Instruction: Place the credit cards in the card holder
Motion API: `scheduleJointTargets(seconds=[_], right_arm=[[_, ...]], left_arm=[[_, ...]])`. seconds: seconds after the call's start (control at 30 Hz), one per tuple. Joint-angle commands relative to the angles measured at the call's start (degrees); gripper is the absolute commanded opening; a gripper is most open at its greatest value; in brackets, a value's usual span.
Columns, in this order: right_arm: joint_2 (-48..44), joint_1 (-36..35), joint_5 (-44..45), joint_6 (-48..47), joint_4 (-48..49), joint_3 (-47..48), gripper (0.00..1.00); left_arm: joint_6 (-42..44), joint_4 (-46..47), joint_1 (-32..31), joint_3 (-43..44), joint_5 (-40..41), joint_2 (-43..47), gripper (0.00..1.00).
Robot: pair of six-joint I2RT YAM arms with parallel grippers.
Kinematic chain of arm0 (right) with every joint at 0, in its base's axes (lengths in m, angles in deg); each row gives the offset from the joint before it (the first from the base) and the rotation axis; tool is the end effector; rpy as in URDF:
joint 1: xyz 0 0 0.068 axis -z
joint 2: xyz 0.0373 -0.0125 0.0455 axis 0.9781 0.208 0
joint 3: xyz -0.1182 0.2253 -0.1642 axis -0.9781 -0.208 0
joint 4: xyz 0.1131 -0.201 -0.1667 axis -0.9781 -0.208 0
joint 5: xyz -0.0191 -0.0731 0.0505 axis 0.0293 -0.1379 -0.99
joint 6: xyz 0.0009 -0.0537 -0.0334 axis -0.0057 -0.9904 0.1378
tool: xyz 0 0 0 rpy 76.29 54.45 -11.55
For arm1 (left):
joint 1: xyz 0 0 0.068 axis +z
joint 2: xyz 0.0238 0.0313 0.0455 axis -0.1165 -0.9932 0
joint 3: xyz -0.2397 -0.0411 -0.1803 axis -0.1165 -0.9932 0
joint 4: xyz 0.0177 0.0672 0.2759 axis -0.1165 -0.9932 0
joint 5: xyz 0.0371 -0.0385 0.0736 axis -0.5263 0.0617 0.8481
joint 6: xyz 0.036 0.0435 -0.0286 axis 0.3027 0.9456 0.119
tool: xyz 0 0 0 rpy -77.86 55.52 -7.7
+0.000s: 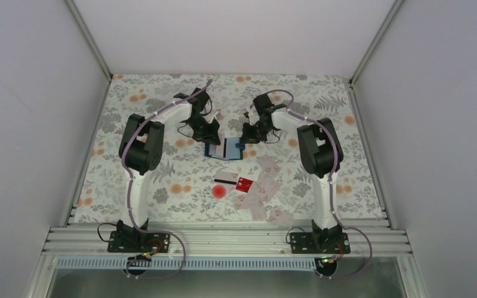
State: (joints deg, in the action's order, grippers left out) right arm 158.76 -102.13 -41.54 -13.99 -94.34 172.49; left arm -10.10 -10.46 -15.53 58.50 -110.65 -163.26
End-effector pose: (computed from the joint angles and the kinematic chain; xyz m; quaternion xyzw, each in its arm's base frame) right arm 0.4257 0.2169 0.1346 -0.0808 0.9535 0.2868 0.0447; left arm 0.4243 -0.2024 0.1599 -0.0968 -0.9508 0.2925 0.0326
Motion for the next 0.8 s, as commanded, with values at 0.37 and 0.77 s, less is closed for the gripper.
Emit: scheduleJointTargets(seconds=[0.37,0.77], right_arm=[[-2.26,-1.68,2.74,1.34,-3.08,-7.66,0.04],[-1.92,-1.68,5.28,3.10,-1.72,-10.06,0.04]], left_arm=[[-3.62,-0.13,-0.57,0.68,6.47,1.71,0.02],[-4.40,-2.50,-0.28,0.75,6.02,1.43,0.02]])
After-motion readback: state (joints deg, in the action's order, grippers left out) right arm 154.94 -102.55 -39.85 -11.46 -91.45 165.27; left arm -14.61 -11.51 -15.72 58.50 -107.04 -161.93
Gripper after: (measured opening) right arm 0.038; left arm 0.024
